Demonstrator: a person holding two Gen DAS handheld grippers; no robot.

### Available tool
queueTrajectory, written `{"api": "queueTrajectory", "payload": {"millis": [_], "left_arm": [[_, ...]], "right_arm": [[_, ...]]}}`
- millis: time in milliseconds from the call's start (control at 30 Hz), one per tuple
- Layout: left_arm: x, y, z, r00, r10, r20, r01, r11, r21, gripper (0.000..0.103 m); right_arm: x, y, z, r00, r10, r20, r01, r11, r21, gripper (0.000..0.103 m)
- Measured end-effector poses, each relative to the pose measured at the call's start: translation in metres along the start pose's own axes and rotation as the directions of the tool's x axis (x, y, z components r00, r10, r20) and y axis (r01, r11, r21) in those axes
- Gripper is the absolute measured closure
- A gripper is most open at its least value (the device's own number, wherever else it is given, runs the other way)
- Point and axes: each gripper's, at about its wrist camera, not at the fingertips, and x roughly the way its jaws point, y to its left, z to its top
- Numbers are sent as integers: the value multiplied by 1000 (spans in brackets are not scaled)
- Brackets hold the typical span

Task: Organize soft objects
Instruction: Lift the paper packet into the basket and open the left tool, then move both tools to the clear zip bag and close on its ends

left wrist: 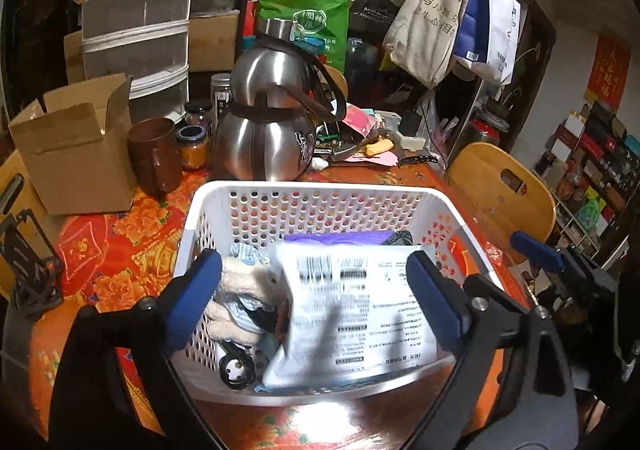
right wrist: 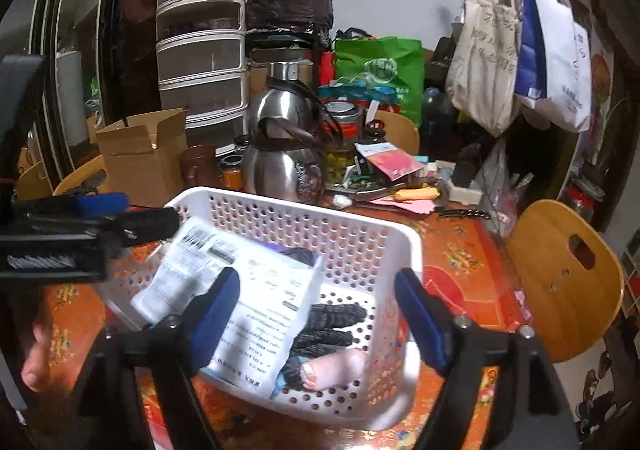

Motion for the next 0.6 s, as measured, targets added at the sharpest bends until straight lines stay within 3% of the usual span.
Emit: {"api": "queueTrajectory", "payload": {"millis": [267, 600], "left_arm": [[7, 8, -15, 999, 9, -42, -9, 1000, -10, 10], [-8, 21, -41, 999, 23, -46, -25, 998, -50, 10]], "right_arm": [[12, 1, -14, 998, 24, -63, -23, 1000, 13, 22], [-5, -1, -30, 998, 39, -56, -37, 999, 35, 22]]}}
